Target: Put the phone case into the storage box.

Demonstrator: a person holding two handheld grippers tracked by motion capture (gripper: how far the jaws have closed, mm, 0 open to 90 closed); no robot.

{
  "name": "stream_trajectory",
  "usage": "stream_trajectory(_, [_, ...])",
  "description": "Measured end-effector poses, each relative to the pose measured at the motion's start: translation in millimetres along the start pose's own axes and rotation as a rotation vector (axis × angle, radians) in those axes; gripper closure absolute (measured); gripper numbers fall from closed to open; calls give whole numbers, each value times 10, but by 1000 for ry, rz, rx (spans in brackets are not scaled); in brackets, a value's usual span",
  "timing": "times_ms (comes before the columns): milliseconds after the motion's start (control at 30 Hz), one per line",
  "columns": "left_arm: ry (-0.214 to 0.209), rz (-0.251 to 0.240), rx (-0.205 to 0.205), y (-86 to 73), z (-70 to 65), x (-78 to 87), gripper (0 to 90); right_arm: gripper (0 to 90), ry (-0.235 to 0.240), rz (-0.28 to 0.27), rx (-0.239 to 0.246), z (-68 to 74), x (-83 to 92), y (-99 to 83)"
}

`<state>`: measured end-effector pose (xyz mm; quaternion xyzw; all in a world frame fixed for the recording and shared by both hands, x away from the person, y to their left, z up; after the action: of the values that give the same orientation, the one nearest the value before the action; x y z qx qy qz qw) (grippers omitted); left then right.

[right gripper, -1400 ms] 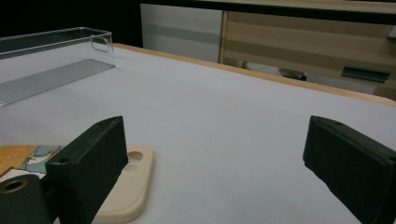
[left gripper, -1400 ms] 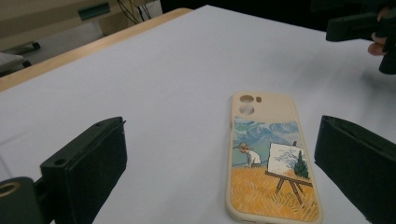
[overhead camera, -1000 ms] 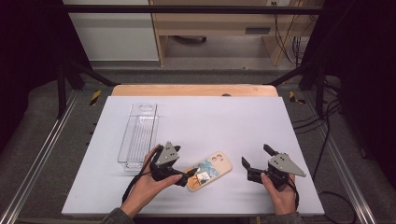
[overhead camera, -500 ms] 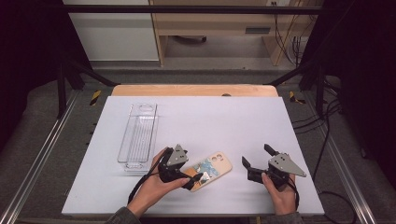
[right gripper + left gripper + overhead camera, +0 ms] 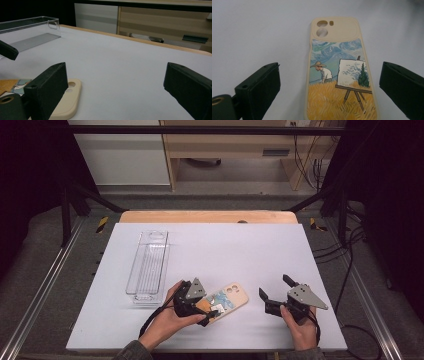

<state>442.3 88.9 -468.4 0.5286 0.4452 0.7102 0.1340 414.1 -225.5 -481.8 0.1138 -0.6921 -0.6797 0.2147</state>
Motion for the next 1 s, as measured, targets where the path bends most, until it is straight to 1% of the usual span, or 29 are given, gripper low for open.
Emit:
stream_trajectory(167, [-5, 15, -2, -10, 1, -16, 31, 51, 0, 0, -2, 1, 0, -1])
stream_trajectory(267, [-1, 25, 6, -19, 6, -29, 31, 49, 2, 1, -4, 5, -1, 0])
stream_trajectory(300, [-9, 38, 13, -30, 12, -41, 32, 48, 2, 2, -4, 5, -2, -1])
stream_trajectory(333, [-13, 50, 11, -36, 17, -46, 32, 48, 3, 3, -5, 5, -2, -1])
stream_trajectory(467, [-20, 59, 17, -44, 15, -64, 33, 48, 4, 2, -6, 5, -2, 0])
stream_trajectory(633, [-46, 85, 38, -46, -6, -124, 36, 47, 5, 4, -7, 6, -6, -1])
stream_trajectory(800, [-47, 102, 31, -28, -32, -163, 37, 45, 6, 5, -10, 6, -3, -1])
stream_trajectory(867, [-53, 118, 33, -21, -39, -205, 37, 45, 7, 7, -13, 5, -5, -3])
stream_trajectory(1000, [-61, 129, 39, -16, -54, -241, 37, 44, 9, 7, -15, 6, -5, -3])
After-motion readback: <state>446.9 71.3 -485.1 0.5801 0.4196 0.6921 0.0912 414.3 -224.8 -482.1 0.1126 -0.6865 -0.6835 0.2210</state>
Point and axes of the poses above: each handheld gripper's, and its own axes: x roughly backward along the jaws, y roughly out of its top, z roughly to its left, the point moved 1 cm from there along -x, roughly forward along the jaws, and after that the axes turned 4 degrees about -z, right-handed, at the moved point
